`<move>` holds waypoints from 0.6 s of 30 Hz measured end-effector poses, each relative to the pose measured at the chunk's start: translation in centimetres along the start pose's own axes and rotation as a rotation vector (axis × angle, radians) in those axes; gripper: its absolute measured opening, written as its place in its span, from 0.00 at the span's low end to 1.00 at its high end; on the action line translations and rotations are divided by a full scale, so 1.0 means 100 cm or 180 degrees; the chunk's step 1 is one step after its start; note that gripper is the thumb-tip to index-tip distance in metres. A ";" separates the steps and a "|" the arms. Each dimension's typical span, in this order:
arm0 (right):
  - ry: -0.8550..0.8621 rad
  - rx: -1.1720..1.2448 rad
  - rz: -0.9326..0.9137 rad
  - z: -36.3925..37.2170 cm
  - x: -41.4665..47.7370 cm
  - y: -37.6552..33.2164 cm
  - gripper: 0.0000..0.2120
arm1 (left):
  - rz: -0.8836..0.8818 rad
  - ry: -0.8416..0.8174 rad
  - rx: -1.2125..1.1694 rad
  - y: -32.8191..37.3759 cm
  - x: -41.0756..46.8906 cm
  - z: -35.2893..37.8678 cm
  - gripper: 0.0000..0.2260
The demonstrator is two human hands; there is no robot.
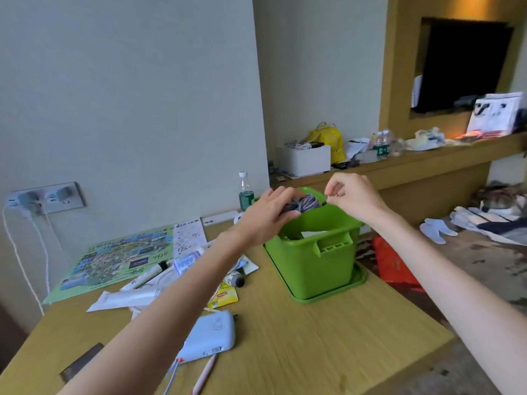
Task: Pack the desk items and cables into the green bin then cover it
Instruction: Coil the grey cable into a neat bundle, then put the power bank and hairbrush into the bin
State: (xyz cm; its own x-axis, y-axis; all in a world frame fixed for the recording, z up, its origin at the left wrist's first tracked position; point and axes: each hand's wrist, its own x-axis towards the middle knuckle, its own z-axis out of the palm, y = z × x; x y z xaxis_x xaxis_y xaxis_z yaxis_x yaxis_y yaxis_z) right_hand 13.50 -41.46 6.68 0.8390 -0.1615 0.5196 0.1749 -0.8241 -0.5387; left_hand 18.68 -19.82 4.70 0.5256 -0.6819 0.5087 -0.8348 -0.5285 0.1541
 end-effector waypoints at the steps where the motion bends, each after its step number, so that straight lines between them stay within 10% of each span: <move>1: -0.0173 -0.0206 -0.0035 0.001 -0.002 0.007 0.09 | -0.0087 -0.0237 0.0032 -0.002 0.004 0.005 0.16; 6: -0.1009 -0.0484 -0.0018 0.011 -0.012 0.017 0.05 | -0.0439 -0.1039 0.0263 -0.009 0.011 0.016 0.17; 18: -0.0162 0.0148 -0.1072 0.052 -0.050 -0.060 0.07 | -0.0895 0.0620 -0.0178 -0.019 -0.067 -0.037 0.10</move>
State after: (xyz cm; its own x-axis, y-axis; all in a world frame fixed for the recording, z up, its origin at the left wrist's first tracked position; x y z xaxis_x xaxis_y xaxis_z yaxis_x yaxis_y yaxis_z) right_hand 10.96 -32.88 3.91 0.7545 0.1438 0.6404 0.4689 -0.8008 -0.3726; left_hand 16.14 -12.36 4.07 0.6997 -0.4012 0.5911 -0.6722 -0.6499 0.3547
